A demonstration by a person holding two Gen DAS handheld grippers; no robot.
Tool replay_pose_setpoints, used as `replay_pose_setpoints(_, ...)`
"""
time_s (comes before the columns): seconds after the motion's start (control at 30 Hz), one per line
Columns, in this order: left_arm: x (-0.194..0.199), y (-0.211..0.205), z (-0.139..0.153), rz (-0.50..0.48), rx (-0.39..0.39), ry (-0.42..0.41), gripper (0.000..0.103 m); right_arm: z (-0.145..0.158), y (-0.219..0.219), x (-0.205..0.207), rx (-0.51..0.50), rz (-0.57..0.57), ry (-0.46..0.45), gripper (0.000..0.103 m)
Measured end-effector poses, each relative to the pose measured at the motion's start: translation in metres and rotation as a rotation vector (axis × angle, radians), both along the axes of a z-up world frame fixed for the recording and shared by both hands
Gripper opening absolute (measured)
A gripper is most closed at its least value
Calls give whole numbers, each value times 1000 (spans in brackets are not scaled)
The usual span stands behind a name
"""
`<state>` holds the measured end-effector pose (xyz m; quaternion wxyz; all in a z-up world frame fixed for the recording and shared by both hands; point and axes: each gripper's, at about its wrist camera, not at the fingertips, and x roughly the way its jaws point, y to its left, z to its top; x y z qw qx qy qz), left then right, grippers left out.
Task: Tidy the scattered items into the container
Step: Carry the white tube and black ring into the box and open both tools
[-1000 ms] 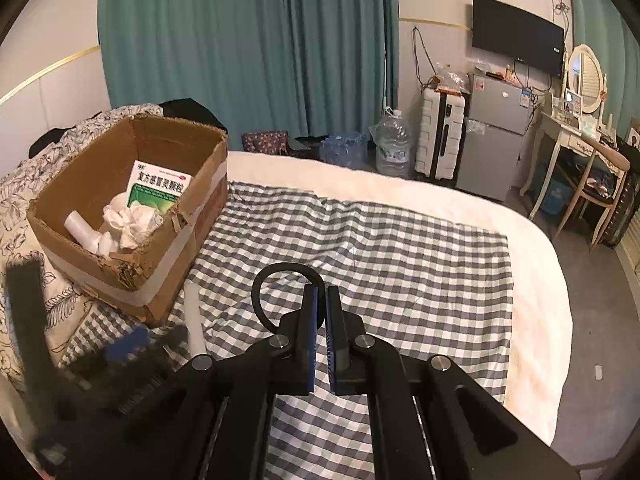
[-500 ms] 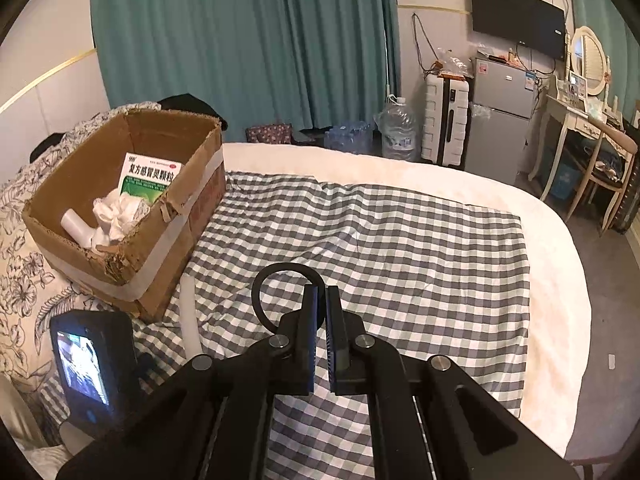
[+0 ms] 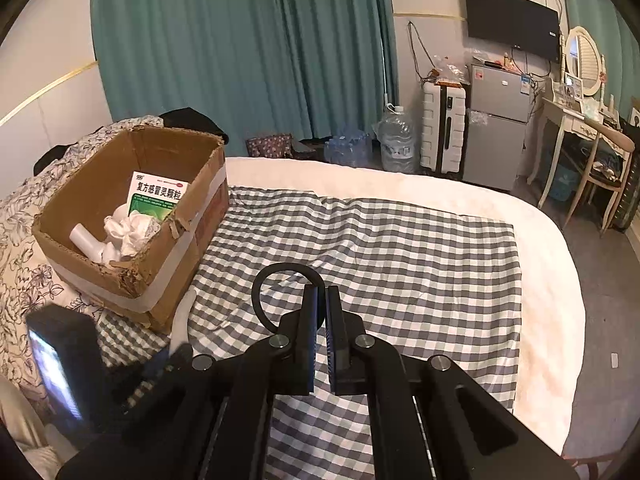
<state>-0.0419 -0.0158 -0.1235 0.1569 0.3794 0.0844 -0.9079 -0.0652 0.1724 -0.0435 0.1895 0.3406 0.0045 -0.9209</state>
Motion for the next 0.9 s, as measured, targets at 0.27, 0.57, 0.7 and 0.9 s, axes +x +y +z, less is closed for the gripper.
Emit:
replay_pose_setpoints(0.27, 22, -13, 75, -65, 38, 169, 9, 21, -9, 20, -27, 33, 12, 4)
replay_pose_setpoints(0.57, 2, -84, 154, -46, 25, 276, 9, 64, -27, 34, -32, 63, 56, 4)
replay_pose_setpoints(0.7, -18, -117, 177, -17, -6, 282, 9, 84, -54, 28, -35, 103, 68, 4)
replay_pose_setpoints(0.9, -30, -174, 163, 92, -8, 276, 13, 98, -126, -6, -73, 201, 53, 4)
